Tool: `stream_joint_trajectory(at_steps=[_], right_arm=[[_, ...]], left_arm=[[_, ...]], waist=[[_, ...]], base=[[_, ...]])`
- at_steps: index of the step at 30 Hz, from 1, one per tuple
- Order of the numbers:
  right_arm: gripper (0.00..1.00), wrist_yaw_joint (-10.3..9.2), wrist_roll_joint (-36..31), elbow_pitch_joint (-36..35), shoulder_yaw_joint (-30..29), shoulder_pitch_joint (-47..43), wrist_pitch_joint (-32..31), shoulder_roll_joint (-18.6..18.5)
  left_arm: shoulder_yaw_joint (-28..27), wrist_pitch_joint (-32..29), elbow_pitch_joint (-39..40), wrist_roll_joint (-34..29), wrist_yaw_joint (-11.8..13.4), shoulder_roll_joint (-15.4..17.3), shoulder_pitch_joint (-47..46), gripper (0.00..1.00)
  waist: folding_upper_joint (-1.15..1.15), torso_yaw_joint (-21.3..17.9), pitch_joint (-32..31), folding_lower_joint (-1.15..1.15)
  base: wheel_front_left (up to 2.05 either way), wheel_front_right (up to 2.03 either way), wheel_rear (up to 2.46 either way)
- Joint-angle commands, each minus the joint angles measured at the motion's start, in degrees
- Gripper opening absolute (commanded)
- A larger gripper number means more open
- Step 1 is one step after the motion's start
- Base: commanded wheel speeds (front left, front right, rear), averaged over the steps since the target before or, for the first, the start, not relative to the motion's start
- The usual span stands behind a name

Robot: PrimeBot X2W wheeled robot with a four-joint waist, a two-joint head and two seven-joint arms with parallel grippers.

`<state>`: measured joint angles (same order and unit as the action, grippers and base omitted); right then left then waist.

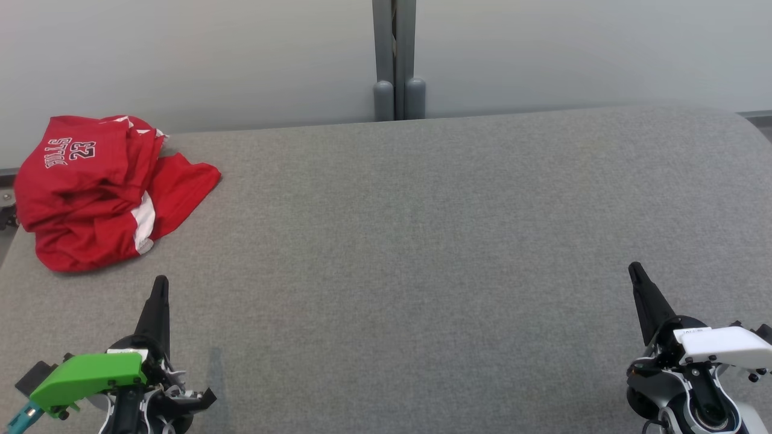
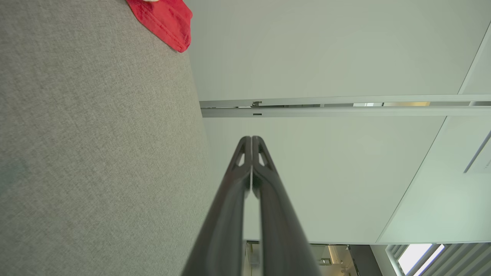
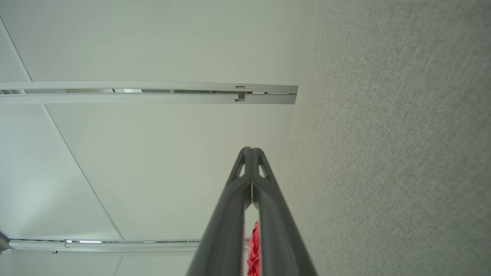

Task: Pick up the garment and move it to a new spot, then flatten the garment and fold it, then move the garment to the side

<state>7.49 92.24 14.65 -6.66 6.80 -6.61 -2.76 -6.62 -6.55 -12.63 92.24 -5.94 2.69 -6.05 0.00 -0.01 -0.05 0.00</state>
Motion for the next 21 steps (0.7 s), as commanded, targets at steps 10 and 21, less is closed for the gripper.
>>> stream_joint_trajectory(at_steps=[10, 21], right_arm=[[0.00, 0.00, 0.0, -0.2, -0.1, 0.4, -0.2, -0.3], [0.00, 0.00, 0.0, -0.2, -0.1, 0.4, -0.2, -0.3]], left_arm=[[-0.1, -0.1, 0.2, 0.2, 0.1, 0.5, -0.9, 0.00], [-0.1, -0.1, 0.2, 0.2, 0.1, 0.5, -0.9, 0.00]], waist=[[0.00, 0.0, 0.0, 0.00], [0.00, 0.0, 0.0, 0.00]], base=[[0.00, 0.00, 0.00], [0.00, 0.00, 0.00]])
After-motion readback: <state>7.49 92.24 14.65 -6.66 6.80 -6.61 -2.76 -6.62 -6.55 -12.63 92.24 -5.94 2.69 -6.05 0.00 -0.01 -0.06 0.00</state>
